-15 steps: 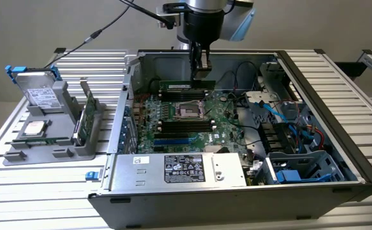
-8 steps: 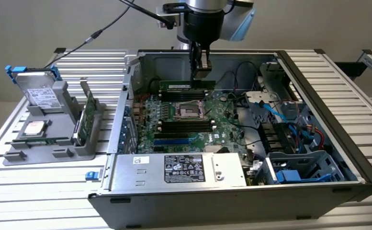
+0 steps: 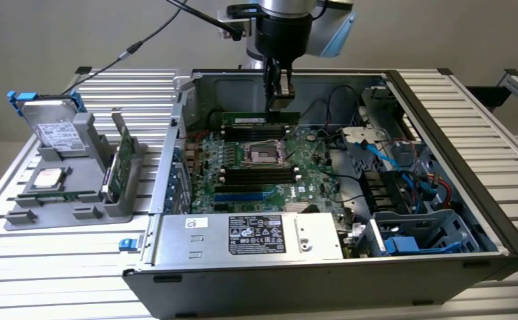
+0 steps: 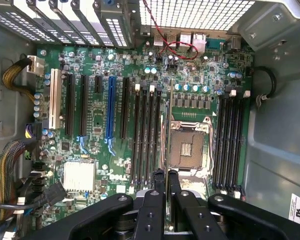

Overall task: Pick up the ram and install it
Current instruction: 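Insert the ram into the slot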

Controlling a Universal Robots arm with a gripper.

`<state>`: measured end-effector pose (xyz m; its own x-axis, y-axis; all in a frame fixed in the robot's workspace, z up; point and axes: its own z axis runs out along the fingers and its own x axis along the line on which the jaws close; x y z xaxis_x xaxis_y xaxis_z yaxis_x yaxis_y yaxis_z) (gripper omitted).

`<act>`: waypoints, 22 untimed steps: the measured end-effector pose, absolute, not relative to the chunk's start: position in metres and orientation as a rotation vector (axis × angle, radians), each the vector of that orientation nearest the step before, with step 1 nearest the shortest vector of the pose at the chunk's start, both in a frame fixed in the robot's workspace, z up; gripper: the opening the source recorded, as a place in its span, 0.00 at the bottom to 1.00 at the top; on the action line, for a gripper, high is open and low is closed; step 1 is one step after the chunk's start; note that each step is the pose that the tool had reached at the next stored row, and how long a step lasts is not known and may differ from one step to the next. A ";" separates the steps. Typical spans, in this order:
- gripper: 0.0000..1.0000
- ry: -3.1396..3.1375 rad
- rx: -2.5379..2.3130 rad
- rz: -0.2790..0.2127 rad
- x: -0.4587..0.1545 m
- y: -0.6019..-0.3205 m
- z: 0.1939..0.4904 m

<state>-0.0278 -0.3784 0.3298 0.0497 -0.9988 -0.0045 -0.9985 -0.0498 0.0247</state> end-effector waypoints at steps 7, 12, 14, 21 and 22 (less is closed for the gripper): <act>0.13 -2.154 2.263 -0.028 -0.029 -0.378 0.318; 0.13 -2.150 2.259 -0.035 -0.030 -0.384 0.311; 0.13 -2.148 2.258 -0.039 -0.030 -0.388 0.308; 0.13 -2.148 2.257 -0.040 -0.028 -0.398 0.296; 0.13 -2.148 2.257 -0.040 -0.027 -0.398 0.294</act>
